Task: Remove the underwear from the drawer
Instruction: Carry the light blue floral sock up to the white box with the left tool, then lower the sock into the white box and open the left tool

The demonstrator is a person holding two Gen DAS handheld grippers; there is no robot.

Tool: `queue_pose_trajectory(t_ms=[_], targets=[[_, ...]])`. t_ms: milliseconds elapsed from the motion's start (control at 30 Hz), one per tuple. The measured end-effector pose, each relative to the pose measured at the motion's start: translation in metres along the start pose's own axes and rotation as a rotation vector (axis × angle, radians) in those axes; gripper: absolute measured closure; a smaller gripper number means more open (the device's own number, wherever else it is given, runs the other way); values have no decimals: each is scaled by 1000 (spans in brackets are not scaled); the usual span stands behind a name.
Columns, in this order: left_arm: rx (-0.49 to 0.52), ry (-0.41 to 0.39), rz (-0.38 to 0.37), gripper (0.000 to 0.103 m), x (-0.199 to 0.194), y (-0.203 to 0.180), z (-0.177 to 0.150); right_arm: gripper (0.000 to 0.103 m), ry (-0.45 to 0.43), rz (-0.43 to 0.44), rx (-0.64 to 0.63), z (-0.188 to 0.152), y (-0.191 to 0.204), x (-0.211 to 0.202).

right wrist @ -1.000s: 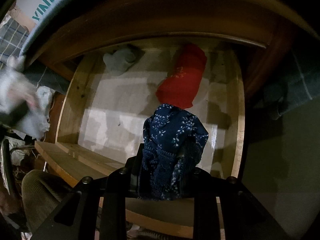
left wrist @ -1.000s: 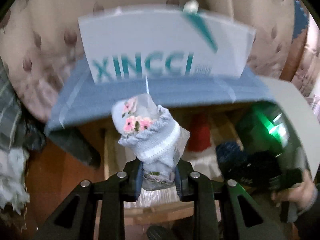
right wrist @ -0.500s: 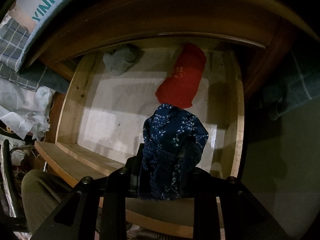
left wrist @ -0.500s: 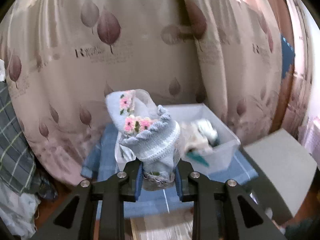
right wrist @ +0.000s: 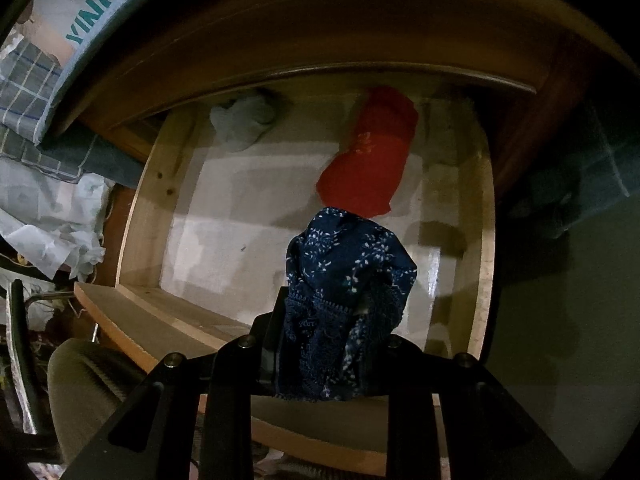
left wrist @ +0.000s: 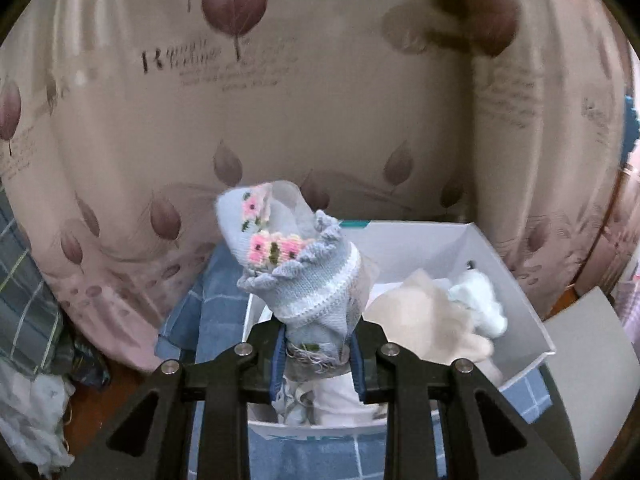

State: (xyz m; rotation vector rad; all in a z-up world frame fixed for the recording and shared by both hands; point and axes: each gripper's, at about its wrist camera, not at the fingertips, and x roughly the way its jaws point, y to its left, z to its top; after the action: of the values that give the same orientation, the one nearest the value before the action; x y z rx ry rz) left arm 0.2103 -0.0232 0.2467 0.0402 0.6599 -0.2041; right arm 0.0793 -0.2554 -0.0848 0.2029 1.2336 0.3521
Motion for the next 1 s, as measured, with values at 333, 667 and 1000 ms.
queue_pose_trajectory(t_ms=[333, 667, 1000], targets=[[-42, 148, 23, 77, 61, 6, -23, 80, 5, 22, 8, 0, 0, 2], [-83, 138, 73, 62, 53, 6, -20, 80, 4, 20, 9, 1, 0, 2], [20, 34, 109, 41, 8, -14, -14, 80, -1, -11, -1, 2, 5, 2]])
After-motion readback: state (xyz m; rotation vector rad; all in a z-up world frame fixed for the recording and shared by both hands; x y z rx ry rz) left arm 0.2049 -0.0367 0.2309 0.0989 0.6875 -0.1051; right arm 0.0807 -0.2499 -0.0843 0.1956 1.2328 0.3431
